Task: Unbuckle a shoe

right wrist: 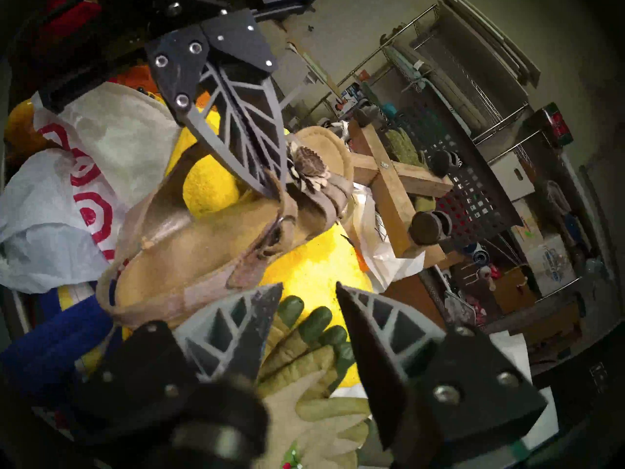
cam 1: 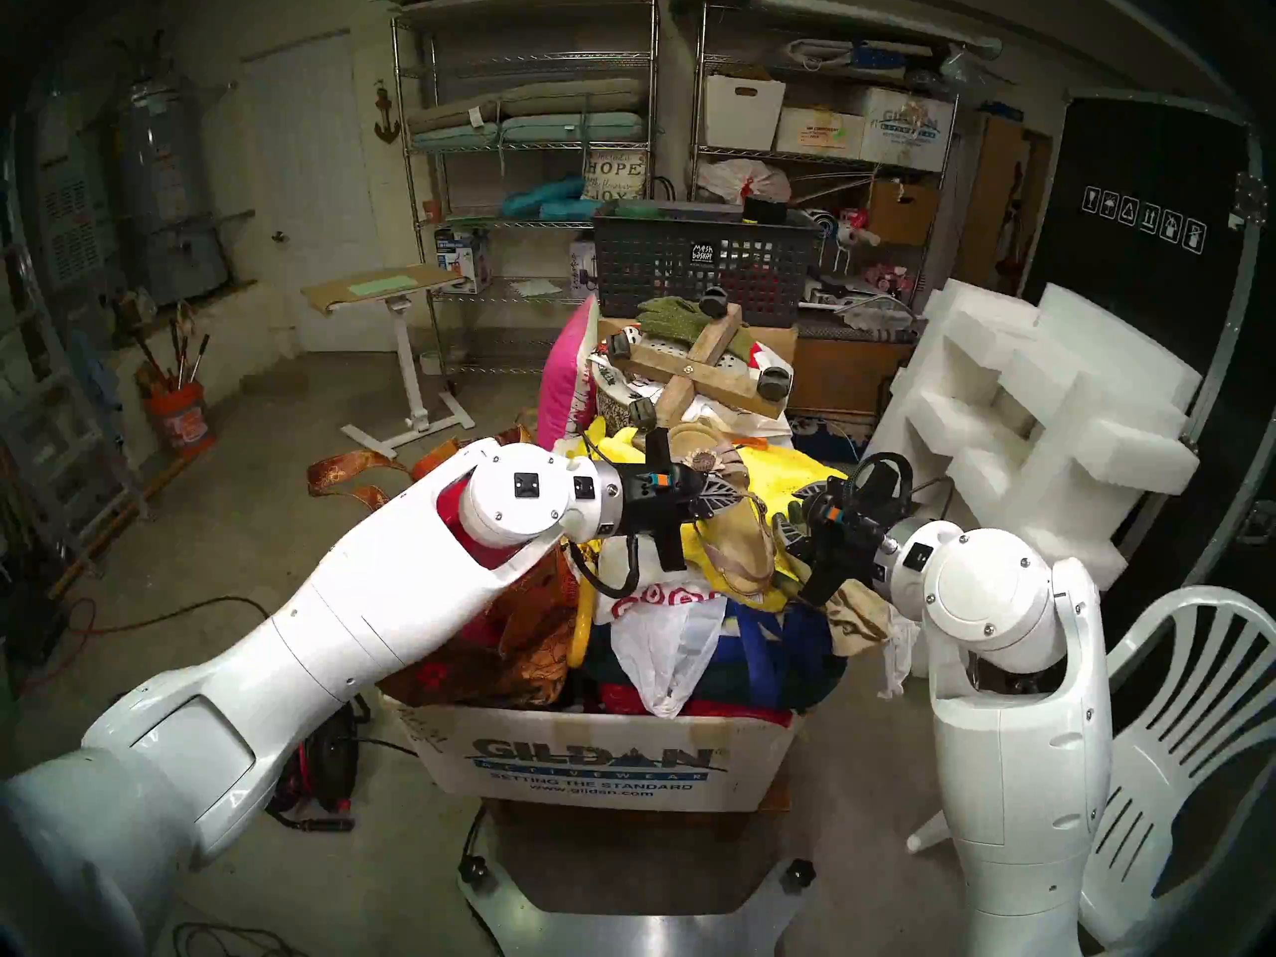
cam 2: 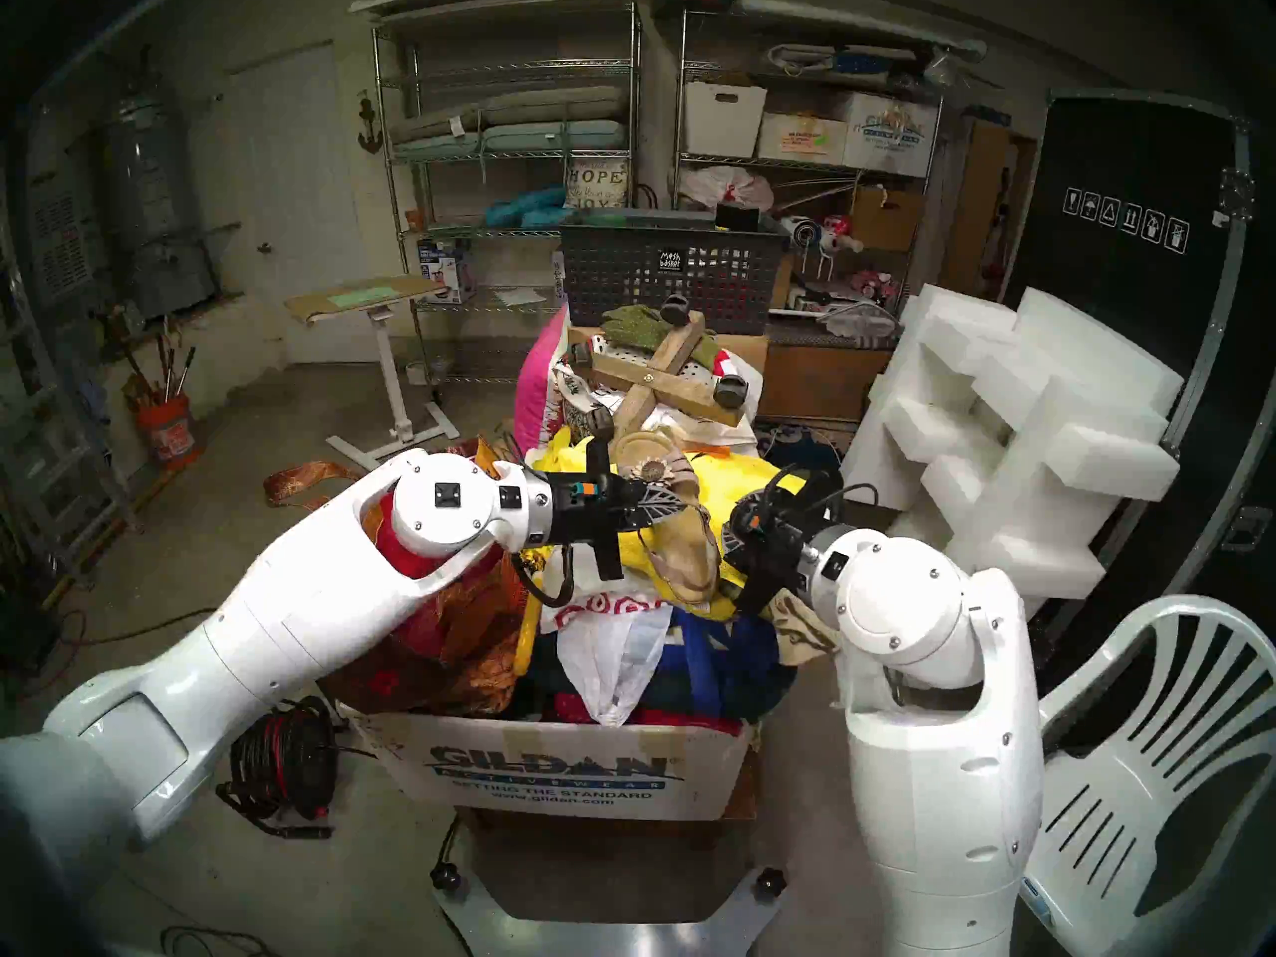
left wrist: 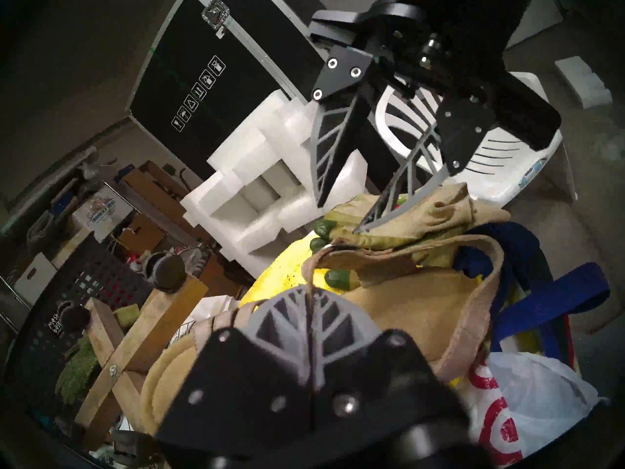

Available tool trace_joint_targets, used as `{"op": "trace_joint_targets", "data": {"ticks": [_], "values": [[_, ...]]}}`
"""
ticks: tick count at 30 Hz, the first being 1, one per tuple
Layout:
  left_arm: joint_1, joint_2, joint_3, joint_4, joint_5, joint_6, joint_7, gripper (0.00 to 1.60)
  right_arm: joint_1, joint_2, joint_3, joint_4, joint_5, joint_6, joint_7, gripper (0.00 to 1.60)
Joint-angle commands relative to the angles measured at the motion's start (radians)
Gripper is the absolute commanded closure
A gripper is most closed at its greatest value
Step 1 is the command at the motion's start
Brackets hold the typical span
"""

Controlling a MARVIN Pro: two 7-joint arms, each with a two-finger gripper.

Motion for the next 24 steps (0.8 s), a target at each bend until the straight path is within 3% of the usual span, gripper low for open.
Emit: {"op": "trace_joint_targets", "data": {"ticks": [1, 8, 12, 24], "values": [[0.002, -0.01, -0.015, -0.044, 0.01, 0.02, 0.04, 1.6, -0.024, -0.002, 0.011, -0.079, 0.017, -0.002, 0.013, 0.7], [0.024, 0.0, -0.013, -0.063, 0.018, 0.036, 0.052, 1.6, -0.071, -0.005, 0.001, -0.095, 0.024, -0.011, 0.021, 0.63], [0.03, 0.002, -0.013, -0.07, 0.018, 0.045, 0.05, 1.6, -0.083, -0.009, -0.023, -0.071, -0.001, -0.026, -0.014, 0.58], [0.033, 0.008, -0.015, -0.079, 0.022, 0.049, 0.049, 1.6, -0.076, -0.029, -0.044, -0.041, -0.019, -0.037, -0.069, 0.62]]}}
